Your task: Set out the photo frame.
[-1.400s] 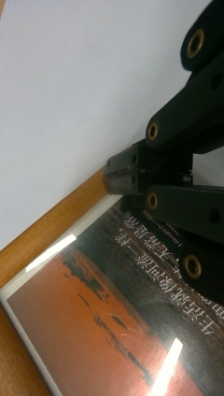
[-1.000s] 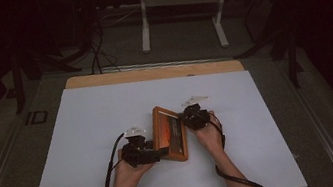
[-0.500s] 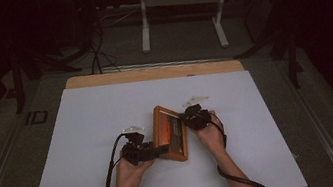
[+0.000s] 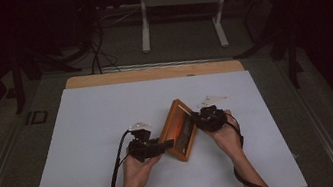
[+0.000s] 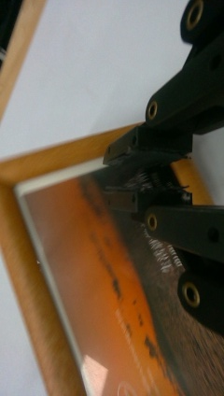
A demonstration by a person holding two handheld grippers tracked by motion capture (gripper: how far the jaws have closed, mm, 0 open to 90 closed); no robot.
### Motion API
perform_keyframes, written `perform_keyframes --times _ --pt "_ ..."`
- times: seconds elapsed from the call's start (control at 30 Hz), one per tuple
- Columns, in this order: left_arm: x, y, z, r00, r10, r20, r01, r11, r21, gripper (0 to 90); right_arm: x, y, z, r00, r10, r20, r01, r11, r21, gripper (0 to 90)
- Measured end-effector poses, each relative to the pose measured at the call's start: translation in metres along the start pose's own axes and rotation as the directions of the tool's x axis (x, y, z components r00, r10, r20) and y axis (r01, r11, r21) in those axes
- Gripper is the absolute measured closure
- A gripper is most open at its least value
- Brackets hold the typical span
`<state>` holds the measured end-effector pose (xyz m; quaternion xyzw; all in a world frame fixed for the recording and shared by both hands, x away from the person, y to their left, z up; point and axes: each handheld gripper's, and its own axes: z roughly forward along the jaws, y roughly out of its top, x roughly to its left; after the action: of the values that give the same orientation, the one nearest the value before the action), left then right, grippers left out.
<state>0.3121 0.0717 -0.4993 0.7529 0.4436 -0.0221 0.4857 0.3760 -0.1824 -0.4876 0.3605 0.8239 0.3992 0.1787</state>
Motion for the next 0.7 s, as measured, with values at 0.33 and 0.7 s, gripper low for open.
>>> perform_keyframes --times 0.33,0.7 --pt "-0.032 0.008 0.007 0.9925 0.120 -0.027 -0.119 0.9928 0.006 68.5 0.011 -0.002 -0.066 0.9976 -0.059 0.035 0.063 0.992 -0.112 73.6" --pt "-0.059 0.006 0.010 0.9240 0.377 -0.064 -0.376 0.9261 0.024 68.8 0.003 -0.002 -0.085 0.9946 -0.043 0.095 0.059 0.984 -0.166 89.8"
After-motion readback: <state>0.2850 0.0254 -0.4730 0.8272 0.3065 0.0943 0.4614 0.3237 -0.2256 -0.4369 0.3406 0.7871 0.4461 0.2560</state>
